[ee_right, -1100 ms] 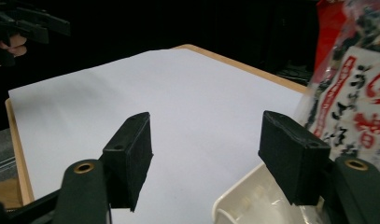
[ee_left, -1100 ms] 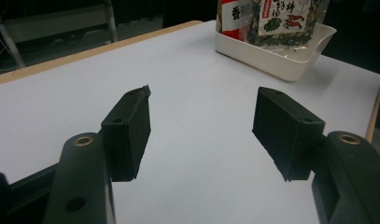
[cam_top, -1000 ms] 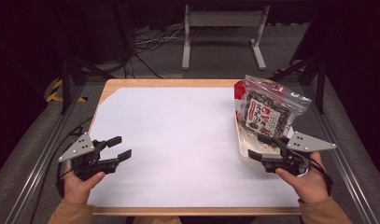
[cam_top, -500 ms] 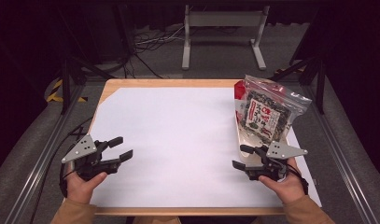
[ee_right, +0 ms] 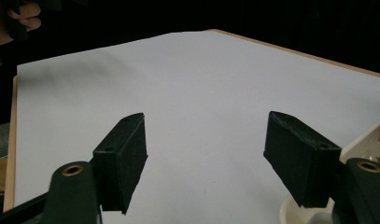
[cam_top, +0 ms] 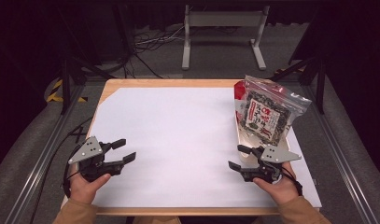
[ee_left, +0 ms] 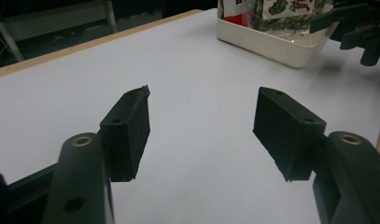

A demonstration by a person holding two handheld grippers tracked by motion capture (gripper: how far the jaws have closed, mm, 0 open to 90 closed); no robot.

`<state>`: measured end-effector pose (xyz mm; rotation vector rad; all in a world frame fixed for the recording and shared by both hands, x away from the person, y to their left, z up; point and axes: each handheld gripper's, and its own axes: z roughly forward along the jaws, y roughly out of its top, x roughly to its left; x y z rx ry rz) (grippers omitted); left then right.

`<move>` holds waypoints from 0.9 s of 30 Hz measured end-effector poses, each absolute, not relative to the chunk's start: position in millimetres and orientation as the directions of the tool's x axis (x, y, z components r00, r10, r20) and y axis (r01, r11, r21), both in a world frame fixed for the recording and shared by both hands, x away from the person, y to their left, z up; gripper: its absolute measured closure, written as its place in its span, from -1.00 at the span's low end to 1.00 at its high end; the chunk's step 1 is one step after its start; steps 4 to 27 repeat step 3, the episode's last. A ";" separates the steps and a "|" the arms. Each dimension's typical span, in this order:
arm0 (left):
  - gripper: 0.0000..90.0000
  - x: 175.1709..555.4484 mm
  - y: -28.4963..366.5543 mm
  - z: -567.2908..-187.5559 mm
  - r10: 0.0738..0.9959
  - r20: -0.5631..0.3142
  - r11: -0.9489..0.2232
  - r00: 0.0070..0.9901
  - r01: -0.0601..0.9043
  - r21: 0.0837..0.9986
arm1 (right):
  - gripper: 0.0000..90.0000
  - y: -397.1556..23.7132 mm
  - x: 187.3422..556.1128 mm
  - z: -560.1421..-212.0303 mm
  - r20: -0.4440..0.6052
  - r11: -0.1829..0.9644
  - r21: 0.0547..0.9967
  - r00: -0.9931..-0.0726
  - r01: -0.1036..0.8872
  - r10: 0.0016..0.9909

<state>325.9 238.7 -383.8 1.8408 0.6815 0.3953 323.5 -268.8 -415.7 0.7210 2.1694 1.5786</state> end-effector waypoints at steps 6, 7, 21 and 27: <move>-0.19 326.1 239.2 -384.1 0.625 -0.051 -0.254 0.779 0.265 0.930 | -0.33 -269.2 323.4 -415.2 0.009 0.242 0.951 -0.803 0.191 0.597; -0.19 326.1 239.2 -384.1 0.625 -0.051 -0.254 0.779 0.265 0.930 | -0.33 -269.2 323.4 -415.2 0.009 0.242 0.951 -0.803 0.191 0.597; -0.19 326.1 239.2 -384.1 0.625 -0.051 -0.254 0.779 0.265 0.930 | -0.33 -269.2 323.4 -415.2 0.009 0.242 0.951 -0.803 0.191 0.597; -0.19 326.1 239.2 -384.1 0.625 -0.051 -0.254 0.779 0.265 0.930 | -0.33 -269.2 323.4 -415.2 0.009 0.242 0.951 -0.803 0.191 0.597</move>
